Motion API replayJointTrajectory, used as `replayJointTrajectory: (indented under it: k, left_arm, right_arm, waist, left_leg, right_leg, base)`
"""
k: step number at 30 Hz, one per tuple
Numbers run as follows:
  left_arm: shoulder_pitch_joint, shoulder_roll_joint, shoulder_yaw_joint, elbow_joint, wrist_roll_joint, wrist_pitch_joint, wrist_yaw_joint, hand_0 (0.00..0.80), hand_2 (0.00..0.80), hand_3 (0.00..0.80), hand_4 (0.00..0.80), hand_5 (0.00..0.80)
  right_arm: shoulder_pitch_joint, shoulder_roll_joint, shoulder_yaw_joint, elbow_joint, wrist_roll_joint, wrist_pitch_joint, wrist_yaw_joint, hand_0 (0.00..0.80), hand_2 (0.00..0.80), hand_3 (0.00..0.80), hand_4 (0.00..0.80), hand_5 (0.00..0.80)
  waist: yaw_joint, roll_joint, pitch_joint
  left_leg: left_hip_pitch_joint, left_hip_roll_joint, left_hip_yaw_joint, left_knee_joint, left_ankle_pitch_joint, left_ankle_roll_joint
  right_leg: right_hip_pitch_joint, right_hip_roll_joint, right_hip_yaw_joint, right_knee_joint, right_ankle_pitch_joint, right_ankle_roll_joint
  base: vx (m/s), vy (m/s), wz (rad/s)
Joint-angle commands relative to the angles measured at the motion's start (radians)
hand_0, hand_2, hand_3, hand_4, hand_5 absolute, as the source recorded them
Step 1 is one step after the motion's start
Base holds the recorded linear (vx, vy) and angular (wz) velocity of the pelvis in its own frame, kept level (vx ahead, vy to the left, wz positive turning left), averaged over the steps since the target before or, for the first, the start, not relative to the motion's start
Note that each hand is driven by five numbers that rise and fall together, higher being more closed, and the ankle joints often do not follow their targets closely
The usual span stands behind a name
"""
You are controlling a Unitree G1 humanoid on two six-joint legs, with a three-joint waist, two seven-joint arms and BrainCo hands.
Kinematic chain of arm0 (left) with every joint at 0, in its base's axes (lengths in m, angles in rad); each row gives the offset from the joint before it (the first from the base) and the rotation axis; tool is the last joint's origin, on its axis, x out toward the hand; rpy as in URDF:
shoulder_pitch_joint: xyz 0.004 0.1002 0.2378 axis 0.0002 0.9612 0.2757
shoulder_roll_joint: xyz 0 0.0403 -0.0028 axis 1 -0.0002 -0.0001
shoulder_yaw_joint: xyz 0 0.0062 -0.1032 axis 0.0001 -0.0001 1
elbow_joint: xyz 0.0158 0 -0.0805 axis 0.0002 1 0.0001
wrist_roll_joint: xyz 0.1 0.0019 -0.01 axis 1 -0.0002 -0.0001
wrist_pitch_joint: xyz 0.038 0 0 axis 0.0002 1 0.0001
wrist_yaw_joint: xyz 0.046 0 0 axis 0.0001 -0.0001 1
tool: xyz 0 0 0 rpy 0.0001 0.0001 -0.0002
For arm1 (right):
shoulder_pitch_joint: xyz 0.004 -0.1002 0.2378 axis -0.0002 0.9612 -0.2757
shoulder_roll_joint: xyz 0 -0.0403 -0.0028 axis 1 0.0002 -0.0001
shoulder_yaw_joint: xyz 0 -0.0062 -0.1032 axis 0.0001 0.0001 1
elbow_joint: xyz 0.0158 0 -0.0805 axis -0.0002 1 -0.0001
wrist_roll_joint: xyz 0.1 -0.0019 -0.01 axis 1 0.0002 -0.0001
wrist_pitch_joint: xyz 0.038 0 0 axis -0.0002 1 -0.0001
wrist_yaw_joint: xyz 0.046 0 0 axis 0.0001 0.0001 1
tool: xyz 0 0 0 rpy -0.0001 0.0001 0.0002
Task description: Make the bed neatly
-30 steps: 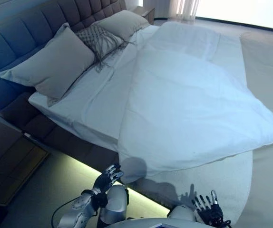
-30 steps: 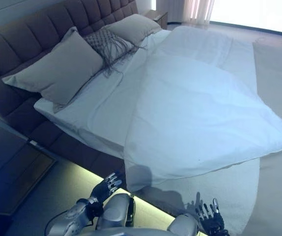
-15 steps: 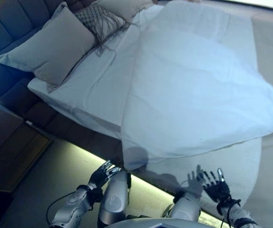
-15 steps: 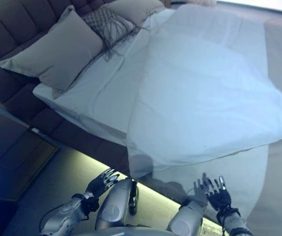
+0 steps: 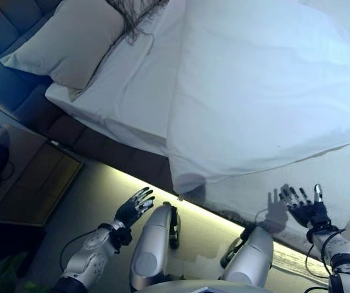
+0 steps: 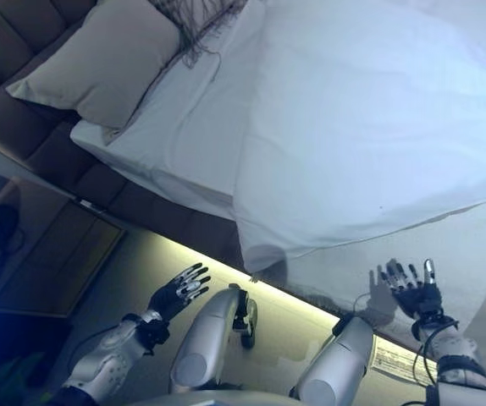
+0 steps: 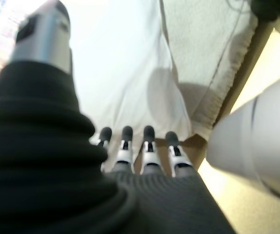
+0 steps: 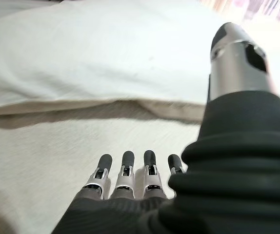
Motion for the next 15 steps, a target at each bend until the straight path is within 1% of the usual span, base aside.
replayJointTrajectory:
  k: [1,4,7,8,12,15]
  left_arm:
    - [-0.038,0.005,0.000,-0.054,-0.064,-0.070,-0.006,0.000,0.000,0.000,0.000,0.000]
    - [-0.063,0.002,-0.008,-0.051,-0.075,-0.067,-0.003,0.000,0.000,0.000,0.000,0.000]
    - [-0.089,0.001,-0.027,-0.052,-0.097,-0.085,0.004,0.000,0.000,0.000,0.000,0.000]
    - [-0.096,0.000,-0.031,-0.050,-0.101,-0.092,0.005,0.000,0.000,0.000,0.000,0.000]
    - [-0.131,0.008,-0.045,-0.032,-0.132,-0.125,0.000,0.000,0.000,0.000,0.000,0.000]
    - [-0.169,0.013,-0.046,-0.011,-0.142,-0.149,-0.013,0.000,0.000,0.000,0.000,0.000]
  right_arm:
    - [-0.092,-0.042,-0.066,0.012,-0.020,-0.019,0.023,0.000,0.000,0.000,0.000,0.000]
    - [-0.118,-0.054,-0.068,0.016,-0.014,0.000,0.001,0.000,0.000,0.000,0.000,0.000]
    - [-0.162,-0.098,-0.073,0.040,-0.013,0.037,0.000,0.000,0.000,0.000,0.000,0.000]
    - [-0.176,-0.111,-0.070,0.050,-0.017,0.039,0.006,0.000,0.000,0.000,0.000,0.000]
    - [-0.248,-0.148,-0.043,0.085,-0.059,0.029,0.049,0.000,0.000,0.000,0.000,0.000]
    - [-0.285,-0.151,-0.021,0.086,-0.042,0.009,0.062,0.000,0.000,0.000,0.000,0.000]
  waist:
    - [0.016,0.039,0.000]
    - [0.016,0.045,0.002]
    - [0.012,0.062,0.011]
    - [0.013,0.067,0.013]
    - [0.011,0.085,0.026]
    - [0.010,0.087,0.036]
  left_leg:
    - [-0.052,0.094,-0.034,-0.100,0.163,-0.031]
    - [-0.067,0.096,-0.034,-0.107,0.169,-0.032]
    - [-0.089,0.096,-0.034,-0.114,0.175,-0.032]
    - [-0.095,0.095,-0.034,-0.113,0.174,-0.031]
    - [-0.120,0.092,-0.033,-0.120,0.169,-0.027]
    - [-0.136,0.090,-0.035,-0.136,0.170,-0.024]
  right_leg:
    - [-0.163,0.008,0.112,-0.202,0.450,0.114]
    - [-0.187,0.008,0.119,-0.200,0.453,0.116]
    - [-0.217,0.015,0.137,-0.195,0.452,0.114]
    - [-0.227,0.016,0.142,-0.192,0.451,0.113]
    - [-0.261,0.021,0.152,-0.199,0.448,0.115]
    - [-0.277,0.028,0.151,-0.220,0.462,0.114]
  base:
    - [-0.127,0.019,0.17]
    - [-0.096,0.022,0.09]
    - [-0.102,0.065,0.11]
    - [-0.121,0.067,0.00]
    - [-0.163,0.040,0.03]
    - [-0.149,-0.010,0.04]
